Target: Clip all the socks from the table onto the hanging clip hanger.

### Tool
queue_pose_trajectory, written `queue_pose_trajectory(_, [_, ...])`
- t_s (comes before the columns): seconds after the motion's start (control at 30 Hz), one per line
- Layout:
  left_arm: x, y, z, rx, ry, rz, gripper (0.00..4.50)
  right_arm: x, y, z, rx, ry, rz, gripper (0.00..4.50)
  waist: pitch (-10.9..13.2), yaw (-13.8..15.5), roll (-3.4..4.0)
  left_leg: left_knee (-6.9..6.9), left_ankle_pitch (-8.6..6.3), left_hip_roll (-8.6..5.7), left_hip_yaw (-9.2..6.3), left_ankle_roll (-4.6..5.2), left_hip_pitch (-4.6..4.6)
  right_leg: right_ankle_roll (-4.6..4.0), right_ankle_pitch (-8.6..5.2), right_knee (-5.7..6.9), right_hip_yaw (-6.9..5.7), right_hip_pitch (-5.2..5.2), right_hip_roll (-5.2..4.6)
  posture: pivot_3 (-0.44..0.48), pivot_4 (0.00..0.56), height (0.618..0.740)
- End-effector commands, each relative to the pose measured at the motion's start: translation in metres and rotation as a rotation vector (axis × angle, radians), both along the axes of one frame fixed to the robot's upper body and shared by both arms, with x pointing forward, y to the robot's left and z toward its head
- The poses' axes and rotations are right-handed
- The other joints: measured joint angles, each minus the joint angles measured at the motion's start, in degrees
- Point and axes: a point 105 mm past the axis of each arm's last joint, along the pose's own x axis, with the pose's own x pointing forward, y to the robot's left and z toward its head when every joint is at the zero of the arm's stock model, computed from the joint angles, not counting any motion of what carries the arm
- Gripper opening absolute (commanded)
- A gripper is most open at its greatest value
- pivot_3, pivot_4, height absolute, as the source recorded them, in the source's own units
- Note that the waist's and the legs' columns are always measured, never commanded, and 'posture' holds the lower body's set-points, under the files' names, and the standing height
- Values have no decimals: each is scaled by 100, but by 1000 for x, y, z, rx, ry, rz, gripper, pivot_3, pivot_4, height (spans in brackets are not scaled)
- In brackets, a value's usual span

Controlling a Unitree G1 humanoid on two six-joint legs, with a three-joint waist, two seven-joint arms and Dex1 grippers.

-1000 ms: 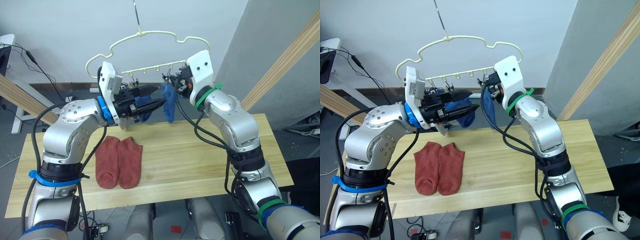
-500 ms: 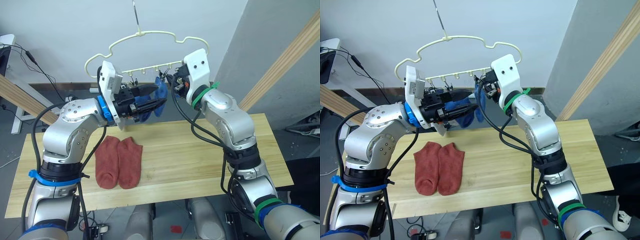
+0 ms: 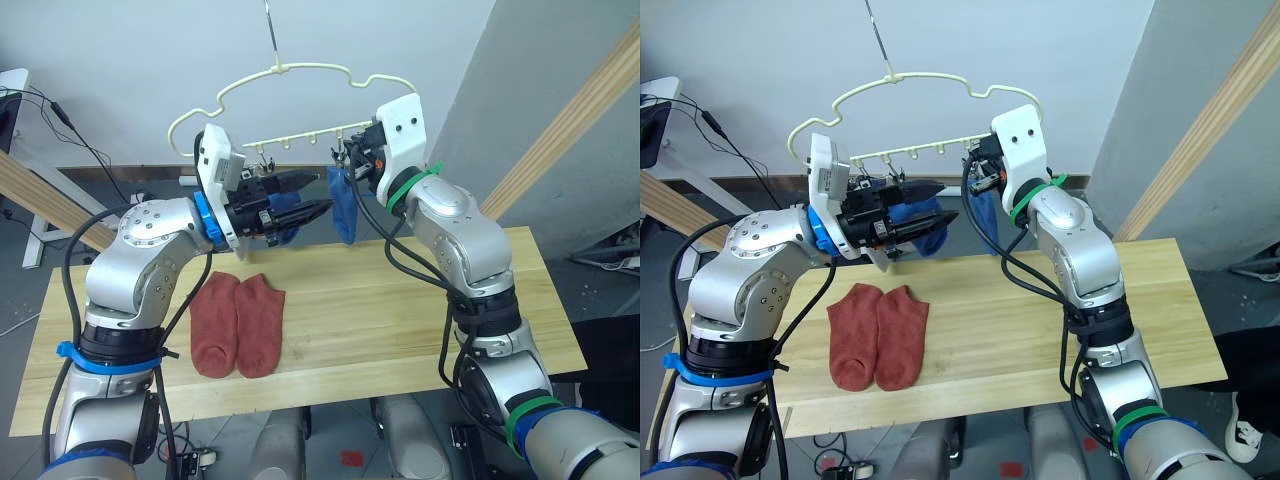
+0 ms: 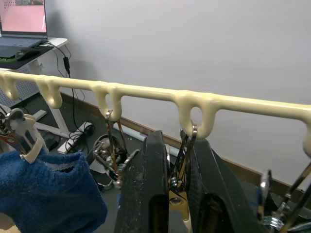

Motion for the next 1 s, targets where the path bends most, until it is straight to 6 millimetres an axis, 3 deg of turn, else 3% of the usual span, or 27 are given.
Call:
queue_pose_trajectory(0.03, [-7,-1,-13,100,-77,10,2502,-5,-1,17,43,-46,13,136,0,-4,0,0,0,0,1,0,0,0,0,0,0,0,0,-79,349,740])
queue_pose_trajectory(0.13, [-2,3,-44,182,-74,88,2502,-5,-2,18,45,-45,11,136,0,-5,0,-2,0,1,0,0,0,0,0,-1,0,-1,-1,-80,350,740])
queue_pose_trajectory(0.2, [6,14,-71,180,19,207,2502,-5,-3,18,46,-44,9,136,0,-4,0,-2,0,0,1,0,0,0,0,-2,1,-1,-1,-81,350,740])
queue_pose_trajectory(0.43, [10,47,-138,104,186,596,4405,-6,-5,17,44,-40,5,136,0,-4,0,0,0,0,-1,1,0,0,0,3,2,-1,-3,-96,352,740])
queue_pose_trajectory(0.47, [8,51,-148,100,214,643,4500,-7,-6,17,43,-39,4,136,0,-6,0,0,-1,0,1,1,1,0,0,2,4,-1,-4,-100,353,740])
queue_pose_trajectory(0.57, [5,63,-168,116,268,732,4500,-7,-7,17,40,-35,3,136,0,3,0,-1,-1,1,-1,1,0,-1,0,3,1,-2,-4,-100,353,740])
queue_pose_trajectory(0.7, [6,83,-176,129,280,828,4500,-8,-7,16,38,-33,3,136,0,8,0,0,0,4,-3,2,0,-12,10,4,-2,-1,-3,-109,356,740])
queue_pose_trajectory(0.87, [0,85,-202,208,374,786,4500,-8,-6,16,38,-28,7,136,0,3,0,1,0,3,1,3,1,-10,12,0,1,-1,-3,-102,355,740])
queue_pose_trajectory(1.0, [-4,75,-216,234,441,697,4500,-9,-4,16,38,-28,14,136,0,6,0,-1,0,2,0,3,0,-10,12,-2,1,-1,-3,-102,355,740])
